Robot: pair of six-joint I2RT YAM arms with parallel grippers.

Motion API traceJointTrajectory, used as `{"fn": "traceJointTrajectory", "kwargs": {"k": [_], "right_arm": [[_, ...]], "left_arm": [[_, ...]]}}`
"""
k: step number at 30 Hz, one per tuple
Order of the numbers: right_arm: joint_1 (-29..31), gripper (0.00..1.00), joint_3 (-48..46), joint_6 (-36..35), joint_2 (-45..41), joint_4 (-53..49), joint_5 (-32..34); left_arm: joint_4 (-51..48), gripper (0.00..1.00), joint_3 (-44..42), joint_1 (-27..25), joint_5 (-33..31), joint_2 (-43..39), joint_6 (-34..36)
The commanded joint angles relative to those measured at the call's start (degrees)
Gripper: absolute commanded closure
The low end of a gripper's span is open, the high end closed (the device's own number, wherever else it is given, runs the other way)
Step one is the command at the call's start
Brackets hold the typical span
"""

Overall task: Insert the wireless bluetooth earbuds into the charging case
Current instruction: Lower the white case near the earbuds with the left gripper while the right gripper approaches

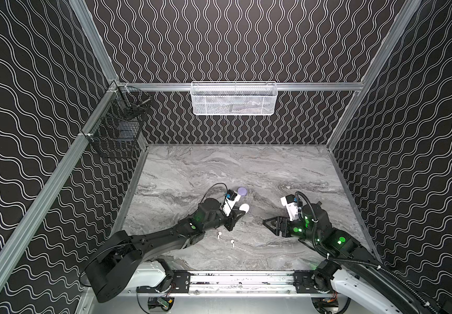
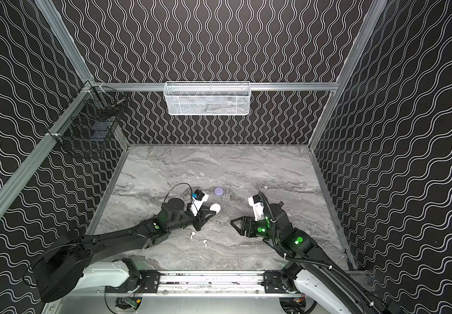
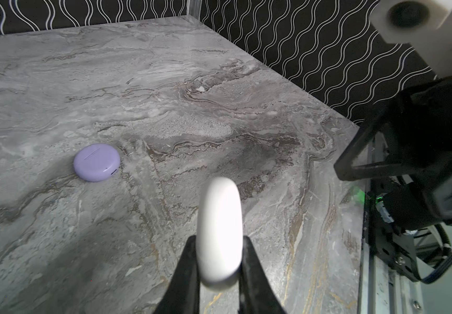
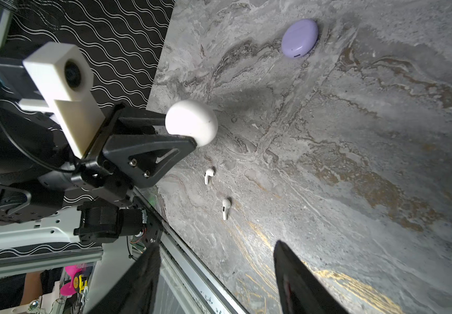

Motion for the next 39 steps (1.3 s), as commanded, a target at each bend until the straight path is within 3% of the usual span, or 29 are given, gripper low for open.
{"fn": "traceJointTrajectory", "kwargs": {"k": [1, 8, 17, 25, 39], "right_arm": [[0.1, 0.32, 1.26, -1.09, 0.43, -1.83, -0.08], [0.84, 0.32, 5.77, -2.32, 3.16, -5.0, 1.05], [3.49, 0.33, 11.96, -4.31, 7.44, -9.36, 3.0], [10.69, 0.33, 17.02, -5.16, 17.49, -8.35, 7.16], [10.71, 0.33, 18.65, -6.45, 25.37, -5.71, 7.83]], "left_arm": [[3.81, 1.0, -0.24, -0.5, -3.11, -0.67, 4.32], [6.34, 1.0, -2.84, -3.02, -8.04, -1.52, 8.93], [7.91, 1.0, -8.16, -3.76, -9.44, -5.1, 12.72], [8.97, 1.0, -7.75, -3.93, -6.47, -5.06, 12.29], [9.47, 1.0, -8.14, -4.02, -2.58, -7.29, 10.97]]}}
